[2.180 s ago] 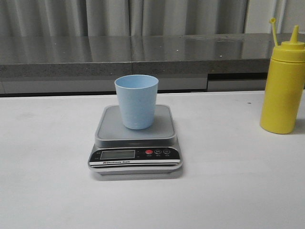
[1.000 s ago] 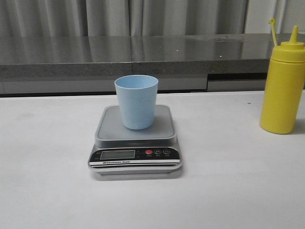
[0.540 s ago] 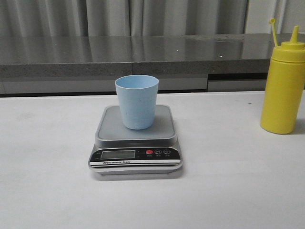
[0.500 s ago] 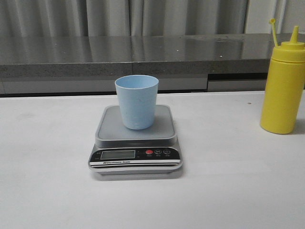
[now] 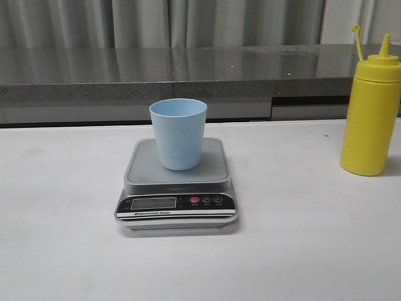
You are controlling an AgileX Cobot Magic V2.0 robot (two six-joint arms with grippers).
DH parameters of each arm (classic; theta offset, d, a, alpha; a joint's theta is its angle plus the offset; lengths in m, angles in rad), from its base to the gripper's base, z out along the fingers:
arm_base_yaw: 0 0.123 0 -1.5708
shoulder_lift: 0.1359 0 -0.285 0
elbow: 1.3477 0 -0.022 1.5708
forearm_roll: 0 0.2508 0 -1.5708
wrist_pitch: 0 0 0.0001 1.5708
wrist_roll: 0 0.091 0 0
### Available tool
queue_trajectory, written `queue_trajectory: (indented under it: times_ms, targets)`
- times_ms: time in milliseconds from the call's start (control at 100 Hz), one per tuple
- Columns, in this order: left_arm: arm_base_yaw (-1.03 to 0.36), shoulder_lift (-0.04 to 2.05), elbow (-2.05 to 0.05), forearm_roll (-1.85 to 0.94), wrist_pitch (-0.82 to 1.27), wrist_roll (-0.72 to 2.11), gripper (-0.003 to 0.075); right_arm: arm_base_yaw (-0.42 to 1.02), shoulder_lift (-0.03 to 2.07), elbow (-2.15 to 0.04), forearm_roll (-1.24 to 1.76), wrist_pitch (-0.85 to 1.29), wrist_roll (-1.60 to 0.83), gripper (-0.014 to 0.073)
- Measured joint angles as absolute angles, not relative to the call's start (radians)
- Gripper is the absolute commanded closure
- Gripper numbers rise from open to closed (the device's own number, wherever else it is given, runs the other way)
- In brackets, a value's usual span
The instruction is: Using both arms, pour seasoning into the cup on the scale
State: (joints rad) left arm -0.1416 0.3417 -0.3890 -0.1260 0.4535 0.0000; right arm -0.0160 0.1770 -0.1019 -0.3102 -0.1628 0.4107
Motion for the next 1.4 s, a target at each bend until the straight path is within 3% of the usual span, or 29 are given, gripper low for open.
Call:
queue_trajectory:
  times_ms: [410, 1400]
  targets:
    - [-0.142, 0.342, -0.389, -0.126, 0.454, 0.0, 0.0741, -0.016, -0.004, -0.01, -0.036, -0.019, 0.167, 0.0661]
    - [-0.142, 0.342, -0.388, -0.126, 0.454, 0.0, 0.0741, -0.016, -0.01, 0.027, -0.025, 0.005, 0.154, 0.0661]
